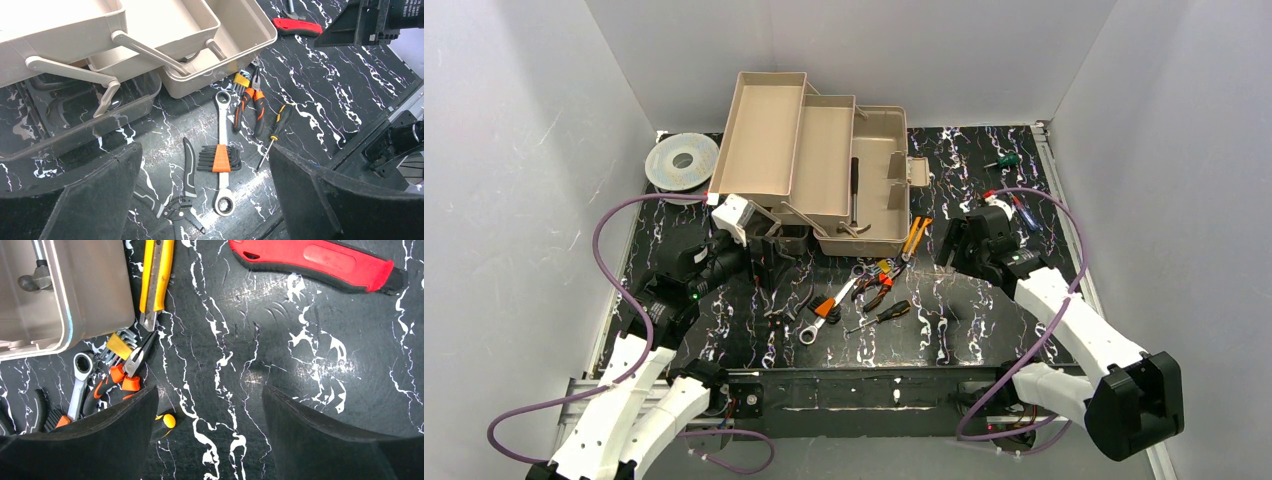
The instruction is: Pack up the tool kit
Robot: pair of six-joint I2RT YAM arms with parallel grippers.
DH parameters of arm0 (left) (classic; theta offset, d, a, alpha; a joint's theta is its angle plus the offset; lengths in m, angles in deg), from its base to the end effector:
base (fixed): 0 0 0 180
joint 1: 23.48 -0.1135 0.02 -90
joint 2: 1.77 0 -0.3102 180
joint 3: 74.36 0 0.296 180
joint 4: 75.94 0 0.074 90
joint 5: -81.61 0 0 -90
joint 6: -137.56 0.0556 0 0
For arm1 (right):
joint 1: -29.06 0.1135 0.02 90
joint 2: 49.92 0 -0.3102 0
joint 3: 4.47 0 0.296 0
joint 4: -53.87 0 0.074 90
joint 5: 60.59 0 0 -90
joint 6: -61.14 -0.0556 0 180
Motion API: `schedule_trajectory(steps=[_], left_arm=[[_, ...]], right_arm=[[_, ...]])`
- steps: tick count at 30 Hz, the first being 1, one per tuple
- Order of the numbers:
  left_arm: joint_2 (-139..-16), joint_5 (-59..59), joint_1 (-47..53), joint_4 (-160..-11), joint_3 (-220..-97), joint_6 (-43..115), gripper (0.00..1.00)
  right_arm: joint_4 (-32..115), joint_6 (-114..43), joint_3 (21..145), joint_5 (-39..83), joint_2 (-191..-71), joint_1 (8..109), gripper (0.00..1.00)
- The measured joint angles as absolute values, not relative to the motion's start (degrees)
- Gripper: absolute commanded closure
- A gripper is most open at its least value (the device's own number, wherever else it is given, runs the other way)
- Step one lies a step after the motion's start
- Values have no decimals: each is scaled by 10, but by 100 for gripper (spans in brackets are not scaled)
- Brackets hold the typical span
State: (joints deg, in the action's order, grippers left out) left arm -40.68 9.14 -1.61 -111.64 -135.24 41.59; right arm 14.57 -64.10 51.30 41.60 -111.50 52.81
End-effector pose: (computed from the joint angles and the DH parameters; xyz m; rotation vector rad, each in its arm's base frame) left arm 0.1576 -0.0813 0.3889 0.4724 1.7814 -0.6194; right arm 0.2404 0.0929 0.2654 0.3381 2.3260 0.2593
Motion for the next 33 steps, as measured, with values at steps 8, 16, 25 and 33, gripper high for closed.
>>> schedule_trajectory(steps=[8,16,25,33], left_arm=[[-407,92,-16,-1116,-1352,416,2],[-407,94,-16,-1116,-1352,415,2],[-410,101,-16,-1116,-1352,413,2],[-410,104,-16,-1116,-1352,411,2]], right_arm=[[134,-666,512,447,-1142,528,21],[113,-659,543,457,-1227,500,21],[116,-651,624,410,-1310,372,21],[86,-760,643,401,-1347,303,16]])
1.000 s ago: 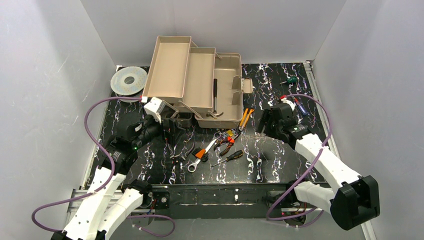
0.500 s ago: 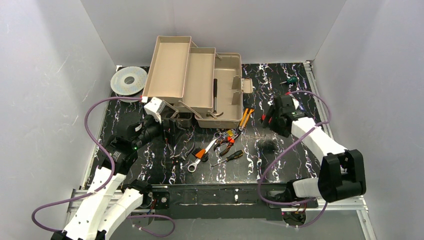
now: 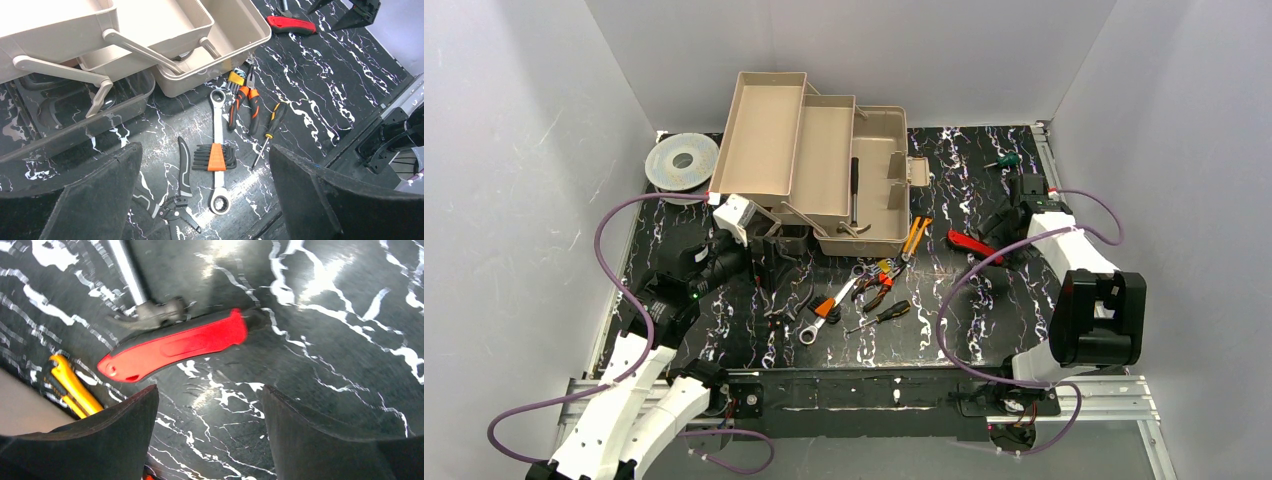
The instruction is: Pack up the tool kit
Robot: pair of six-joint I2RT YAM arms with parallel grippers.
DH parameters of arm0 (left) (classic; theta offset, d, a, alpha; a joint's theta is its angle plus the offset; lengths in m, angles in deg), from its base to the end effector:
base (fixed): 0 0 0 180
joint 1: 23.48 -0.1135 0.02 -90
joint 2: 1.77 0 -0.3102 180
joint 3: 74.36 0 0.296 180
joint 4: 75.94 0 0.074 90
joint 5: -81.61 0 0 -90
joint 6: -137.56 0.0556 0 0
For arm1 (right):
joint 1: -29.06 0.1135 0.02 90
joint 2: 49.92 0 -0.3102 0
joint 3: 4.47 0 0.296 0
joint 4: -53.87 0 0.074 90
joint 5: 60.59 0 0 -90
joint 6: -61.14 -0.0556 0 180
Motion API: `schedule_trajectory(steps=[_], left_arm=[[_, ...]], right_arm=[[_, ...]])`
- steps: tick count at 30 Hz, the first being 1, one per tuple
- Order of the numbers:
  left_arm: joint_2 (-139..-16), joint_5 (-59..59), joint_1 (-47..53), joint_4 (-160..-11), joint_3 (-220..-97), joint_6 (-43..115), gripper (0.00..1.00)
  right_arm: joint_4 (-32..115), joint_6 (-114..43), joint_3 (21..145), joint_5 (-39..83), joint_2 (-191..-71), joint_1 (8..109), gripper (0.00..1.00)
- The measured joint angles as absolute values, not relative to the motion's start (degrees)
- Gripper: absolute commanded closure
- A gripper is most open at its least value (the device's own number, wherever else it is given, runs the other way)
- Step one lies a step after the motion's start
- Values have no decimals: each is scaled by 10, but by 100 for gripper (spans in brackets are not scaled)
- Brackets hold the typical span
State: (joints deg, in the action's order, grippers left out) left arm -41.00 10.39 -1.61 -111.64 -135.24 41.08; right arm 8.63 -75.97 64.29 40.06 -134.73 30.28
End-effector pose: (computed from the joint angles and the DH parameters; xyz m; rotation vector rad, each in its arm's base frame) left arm 0.1582 -0.0828 0.3881 0.4805 1.7871 -0.6451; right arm 0.3383 -0.0031 0.2278 1.0749 2.3793 0.0515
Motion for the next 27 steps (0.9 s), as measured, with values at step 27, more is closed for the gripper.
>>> schedule_trajectory(steps=[27], left_arm=[[-399,116,-16,-1116,-1352,409,2]], right_arm=[[51,-1094,660,381,-1466,213,33]])
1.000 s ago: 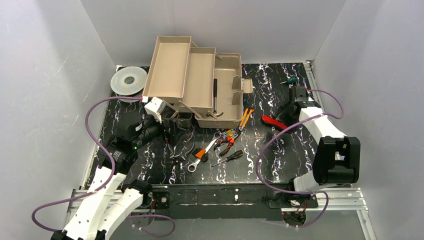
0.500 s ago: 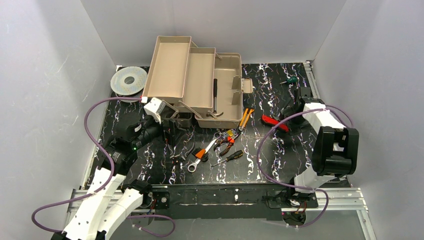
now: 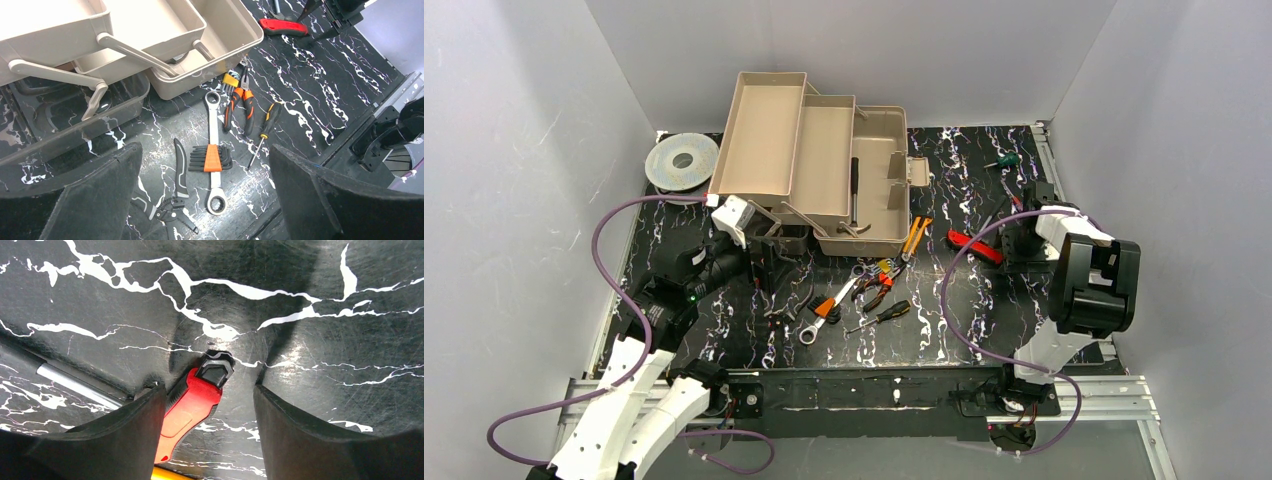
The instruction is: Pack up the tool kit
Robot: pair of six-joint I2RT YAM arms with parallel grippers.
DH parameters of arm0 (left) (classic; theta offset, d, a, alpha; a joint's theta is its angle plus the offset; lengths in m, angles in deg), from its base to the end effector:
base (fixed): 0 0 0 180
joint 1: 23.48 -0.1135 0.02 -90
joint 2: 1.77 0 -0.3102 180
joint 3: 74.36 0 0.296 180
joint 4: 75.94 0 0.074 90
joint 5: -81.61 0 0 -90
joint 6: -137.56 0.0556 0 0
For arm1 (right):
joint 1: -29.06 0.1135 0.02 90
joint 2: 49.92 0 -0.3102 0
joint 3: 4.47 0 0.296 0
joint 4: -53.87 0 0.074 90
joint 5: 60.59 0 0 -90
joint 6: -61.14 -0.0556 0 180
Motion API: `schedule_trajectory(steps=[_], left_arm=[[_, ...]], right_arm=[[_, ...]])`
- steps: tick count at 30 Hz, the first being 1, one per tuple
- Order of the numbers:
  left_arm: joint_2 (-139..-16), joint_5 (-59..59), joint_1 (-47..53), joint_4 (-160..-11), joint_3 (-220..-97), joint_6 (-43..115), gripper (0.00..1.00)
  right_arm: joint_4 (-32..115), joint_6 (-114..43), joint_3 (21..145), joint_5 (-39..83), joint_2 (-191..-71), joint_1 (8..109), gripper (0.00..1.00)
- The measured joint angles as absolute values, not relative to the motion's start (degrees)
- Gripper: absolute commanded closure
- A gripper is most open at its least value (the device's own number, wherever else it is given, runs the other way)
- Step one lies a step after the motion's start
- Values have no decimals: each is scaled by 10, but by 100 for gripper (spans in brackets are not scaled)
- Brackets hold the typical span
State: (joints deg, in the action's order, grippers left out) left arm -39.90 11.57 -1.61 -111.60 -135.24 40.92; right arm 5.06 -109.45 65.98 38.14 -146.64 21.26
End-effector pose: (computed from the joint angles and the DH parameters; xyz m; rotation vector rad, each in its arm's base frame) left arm 0.1526 -0.0817 0.3913 0.4926 1.7648 -0.6654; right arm 0.3505 -0.0565 0.1660 2.0015 2.0178 0.0462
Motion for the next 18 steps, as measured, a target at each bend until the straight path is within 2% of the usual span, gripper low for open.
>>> schedule_trajectory(steps=[3,6,10,11,12,18], left_arm=[[-399,116,-16,-1116,-1352,409,2],[-399,116,-16,-1116,-1352,409,2],[-398,116,-16,-1116,-1352,409,2],[-398,116,-16,-1116,-1352,409,2],[-398,116,-16,-1116,-1352,409,2],[-396,116,-16,-1116,-1352,409,2]], right_arm=[[51,-1099,661,377,-1470,212,48],[51,-1101,664,370,-1476,212,74],[57,-1108,664,369,-1475,212,83],[58,-1108,662,371,-1472,212,93],[59,-1108,660,377,-1466,212,98],[53,-1088,652,410,-1390,210,99]])
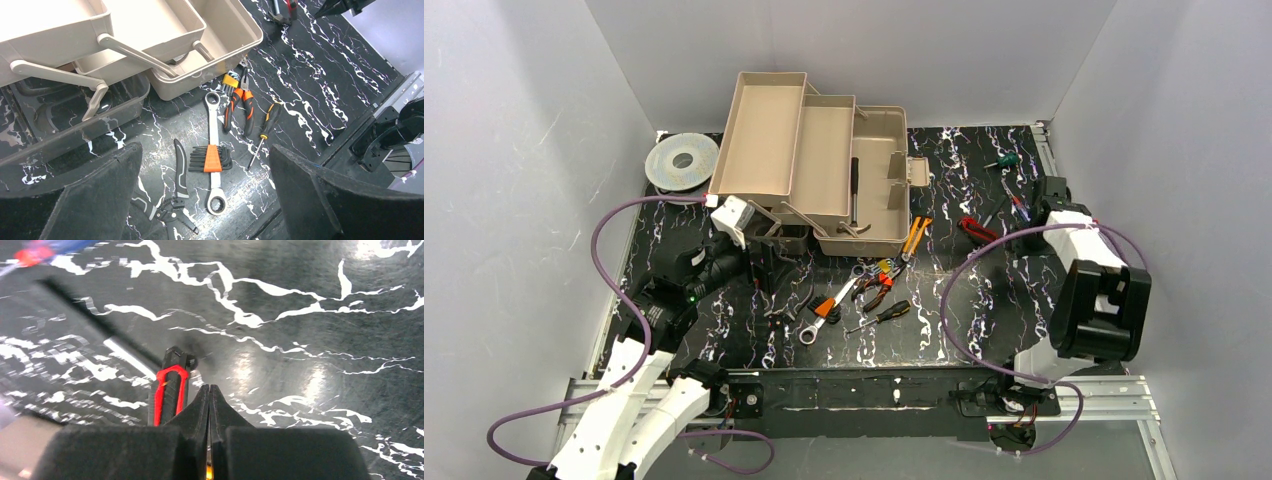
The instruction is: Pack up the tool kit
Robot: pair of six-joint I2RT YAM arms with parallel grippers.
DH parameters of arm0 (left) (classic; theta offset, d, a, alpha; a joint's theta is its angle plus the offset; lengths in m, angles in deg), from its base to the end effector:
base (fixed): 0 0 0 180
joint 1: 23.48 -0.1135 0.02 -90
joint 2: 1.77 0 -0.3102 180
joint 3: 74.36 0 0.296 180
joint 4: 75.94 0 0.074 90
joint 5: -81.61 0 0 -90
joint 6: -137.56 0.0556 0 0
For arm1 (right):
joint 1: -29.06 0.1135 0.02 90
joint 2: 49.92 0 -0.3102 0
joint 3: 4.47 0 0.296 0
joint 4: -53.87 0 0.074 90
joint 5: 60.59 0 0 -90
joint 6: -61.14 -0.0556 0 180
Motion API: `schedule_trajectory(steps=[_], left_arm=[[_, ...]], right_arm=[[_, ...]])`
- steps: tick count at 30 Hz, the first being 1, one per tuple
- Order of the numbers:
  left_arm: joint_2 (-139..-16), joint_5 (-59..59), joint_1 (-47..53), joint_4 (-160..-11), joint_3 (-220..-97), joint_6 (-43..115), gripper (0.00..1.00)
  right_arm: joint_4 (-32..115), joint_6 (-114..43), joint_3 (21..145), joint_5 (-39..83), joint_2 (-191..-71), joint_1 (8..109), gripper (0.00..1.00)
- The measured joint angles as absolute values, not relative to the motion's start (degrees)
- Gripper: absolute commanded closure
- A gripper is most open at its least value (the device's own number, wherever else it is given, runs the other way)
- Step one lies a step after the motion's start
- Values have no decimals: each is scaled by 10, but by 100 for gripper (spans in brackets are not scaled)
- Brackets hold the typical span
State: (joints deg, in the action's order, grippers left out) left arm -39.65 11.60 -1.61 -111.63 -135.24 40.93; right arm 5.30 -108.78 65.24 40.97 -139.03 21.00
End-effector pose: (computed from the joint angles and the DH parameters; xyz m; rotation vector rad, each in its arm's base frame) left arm 0.1514 -0.0813 0.3919 0.4931 1.7607 -0.6658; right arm 0.3376 -0.0591 0.2063 1.9224 1.9145 0.0875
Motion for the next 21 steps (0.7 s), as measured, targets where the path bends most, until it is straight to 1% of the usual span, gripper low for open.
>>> schedule_trajectory(steps=[6,7,9,10,15,17,18,20,21], left_arm=[[-395,116,-16,-1116,-1352,409,2],[-395,116,-16,-1116,-1352,409,2],[-395,116,-16,-1116,-1352,409,2],[-395,116,-16,-1116,-1352,409,2],[-394,116,-16,-1116,-1352,409,2],[-394,116,-16,-1116,-1352,409,2],[-394,116,-16,-1116,-1352,409,2],[-394,116,-16,-1116,-1352,409,2],[-394,116,-16,-1116,-1352,409,2]], right_arm=[[79,-1013,652,410,-1322,208,98],[80,-1004,652,410,-1317,208,94],[79,-988,653,410,-1310,208,80],[78,-982,654,410,-1308,208,75],[65,-954,676,397,-1320,208,61],[51,-949,703,389,-1344,208,58],[49,-947,713,383,-1358,208,54],[49,-946,725,368,-1383,208,30],[50,-946,726,361,-1394,209,26]])
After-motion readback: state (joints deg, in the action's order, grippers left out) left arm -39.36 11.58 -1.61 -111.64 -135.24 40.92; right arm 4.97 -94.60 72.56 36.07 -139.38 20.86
